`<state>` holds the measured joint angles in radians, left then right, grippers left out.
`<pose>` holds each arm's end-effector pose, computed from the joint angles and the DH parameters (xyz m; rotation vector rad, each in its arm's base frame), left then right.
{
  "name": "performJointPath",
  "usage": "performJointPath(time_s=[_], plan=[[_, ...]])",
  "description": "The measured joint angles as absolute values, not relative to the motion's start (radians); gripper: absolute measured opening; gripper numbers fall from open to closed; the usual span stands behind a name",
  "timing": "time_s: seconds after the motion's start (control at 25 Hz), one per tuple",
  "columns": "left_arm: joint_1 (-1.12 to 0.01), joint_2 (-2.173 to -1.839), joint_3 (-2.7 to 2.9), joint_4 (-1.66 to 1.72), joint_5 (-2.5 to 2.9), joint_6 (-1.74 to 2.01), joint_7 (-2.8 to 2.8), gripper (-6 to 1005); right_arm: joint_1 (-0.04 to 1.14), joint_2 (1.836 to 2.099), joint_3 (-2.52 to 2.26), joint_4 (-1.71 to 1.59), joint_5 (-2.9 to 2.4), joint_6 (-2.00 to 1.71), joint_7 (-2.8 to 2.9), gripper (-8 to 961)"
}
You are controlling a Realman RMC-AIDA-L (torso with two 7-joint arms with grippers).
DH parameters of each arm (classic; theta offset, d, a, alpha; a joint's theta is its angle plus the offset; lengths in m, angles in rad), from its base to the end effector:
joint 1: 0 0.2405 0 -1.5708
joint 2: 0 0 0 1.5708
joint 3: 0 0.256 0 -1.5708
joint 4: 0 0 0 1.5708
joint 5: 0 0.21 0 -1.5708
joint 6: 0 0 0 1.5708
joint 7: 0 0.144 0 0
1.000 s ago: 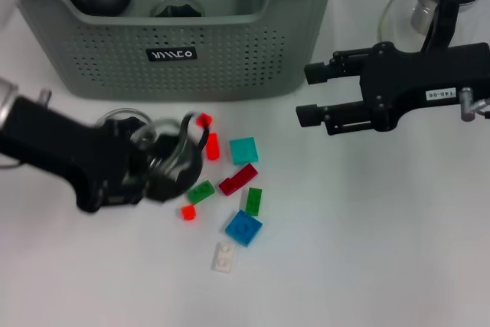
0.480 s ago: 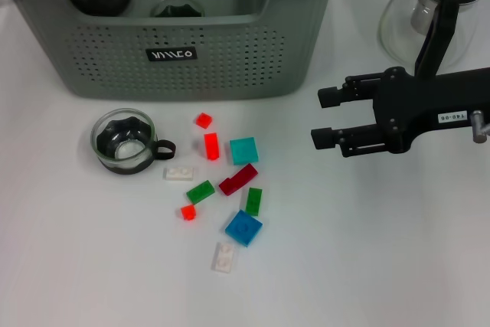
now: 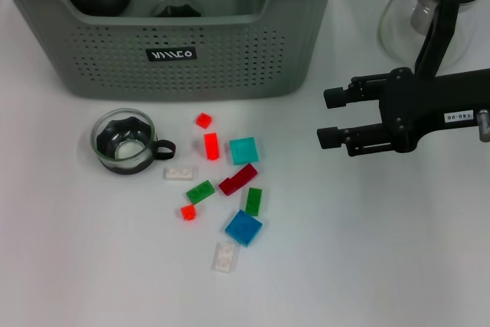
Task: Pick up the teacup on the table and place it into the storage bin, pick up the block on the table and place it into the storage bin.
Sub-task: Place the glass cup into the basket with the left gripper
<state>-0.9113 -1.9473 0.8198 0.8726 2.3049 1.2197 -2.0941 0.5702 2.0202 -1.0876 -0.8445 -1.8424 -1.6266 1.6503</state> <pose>-0.1502 0.4732 0.0805 -2.4541 -0.7179 -0.2652 0.1994 0.3362 0.0005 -3.0355 0.5227 0.5867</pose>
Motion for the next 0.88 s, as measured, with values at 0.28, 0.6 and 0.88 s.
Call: performJointPath(time_s=[0.28,0.6,0.88], plan=[[-0.996,-1.994,0.930,0.764,2.539,1.026,-2.209,65,0.568,2.026,-1.087,-0.844,-1.842,-1.628,1.652,748],[-1.011,-2.069,0.957,0.760,2.721,0.926,-2.246,66,0.565,2.029,-1.088,-0.844,-1.842,-1.624,1.652,749],[-1.009,-2.083,0.967,0.735,2.748,0.891,-2.244,67,0.564,2.030,-1.092,-0.838,-1.844,-1.621,1.651,748]])
